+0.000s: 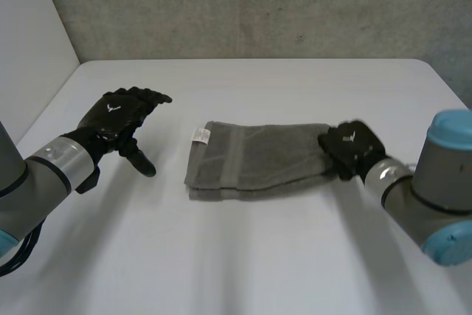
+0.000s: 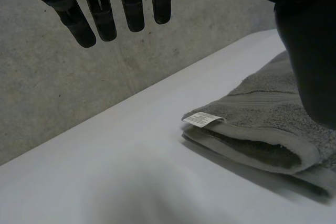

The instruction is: Fold the towel.

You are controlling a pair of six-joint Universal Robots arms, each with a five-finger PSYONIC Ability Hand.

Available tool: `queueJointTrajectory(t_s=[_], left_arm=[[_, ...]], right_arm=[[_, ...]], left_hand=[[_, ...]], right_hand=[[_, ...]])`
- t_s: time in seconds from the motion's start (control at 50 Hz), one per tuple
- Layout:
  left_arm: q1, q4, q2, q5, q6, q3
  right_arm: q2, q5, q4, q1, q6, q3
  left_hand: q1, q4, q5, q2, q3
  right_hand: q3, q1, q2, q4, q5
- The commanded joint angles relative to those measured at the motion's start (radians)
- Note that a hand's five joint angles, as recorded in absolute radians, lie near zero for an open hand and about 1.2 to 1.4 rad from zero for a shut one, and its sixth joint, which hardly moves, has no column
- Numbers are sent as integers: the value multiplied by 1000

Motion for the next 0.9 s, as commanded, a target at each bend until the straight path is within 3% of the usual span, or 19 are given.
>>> queueJointTrajectory(t_s=[0.02, 0.1, 0.18, 0.26, 0.44, 0.46, 0.48, 0.5, 0.52, 0.62, 0.76, 0.9], left_arm=[[0, 0, 2, 0, 0, 0], [0, 0, 4, -2, -4, 2], [0, 0, 4, -4, -7, 3], [0, 0, 8, -8, -10, 3], [0, 0, 41, -7, -57, 9], [0, 0, 45, -7, -68, 12], [0, 0, 48, -7, -74, 17], [0, 0, 48, -7, -74, 17], [-2, 0, 50, -7, -77, 21], [-18, 3, 50, -10, -83, 54], [-89, 5, 39, -10, -221, 120], [-158, 46, -5, -16, -296, 172]], right_arm=[[-47, -35, 79, 52, 73, -180], [18, -147, 146, 156, 125, -323], [95, -180, 165, 231, 136, -423], [221, -181, 182, 331, 147, -549], [442, -181, 315, 394, 129, -738], [460, -175, 352, 394, 116, -768], [457, -163, 382, 388, 103, -785], [457, -163, 383, 388, 103, -785], [441, -155, 404, 384, 104, -791], [313, -146, 409, 350, 147, -744], [119, -192, 352, 232, 331, -565], [20, -238, 318, 137, 414, -439]], left_hand=[[-28, -18, -8, -15, -9], [-28, -18, -8, -15, -9], [-28, -18, -8, -15, -9], [-28, -18, -8, -15, -9], [-28, -18, -8, -15, -9], [-28, -18, -8, -15, -9], [-28, -18, -8, -15, -9], [-28, -18, -8, -15, -9], [-28, -18, -8, -15, -9], [-25, -15, -5, -12, -6], [-19, -10, 0, -6, 0], [-13, -4, 6, 0, 6]], right_hand=[[68, 154, 75, 62, 72], [68, 154, 75, 62, 72], [68, 154, 75, 62, 72], [68, 154, 75, 62, 72], [68, 154, 75, 62, 72], [-225, -138, -218, -230, -220], [-879, -792, -872, -884, -874], [-885, -799, -878, -891, -881], [-1154, -1068, -1147, -1160, -1149], [-1154, -1068, -1147, -1160, -1149], [-1154, -1068, -1147, -1160, -1149], [-1154, -1068, -1147, -1160, -1149]])
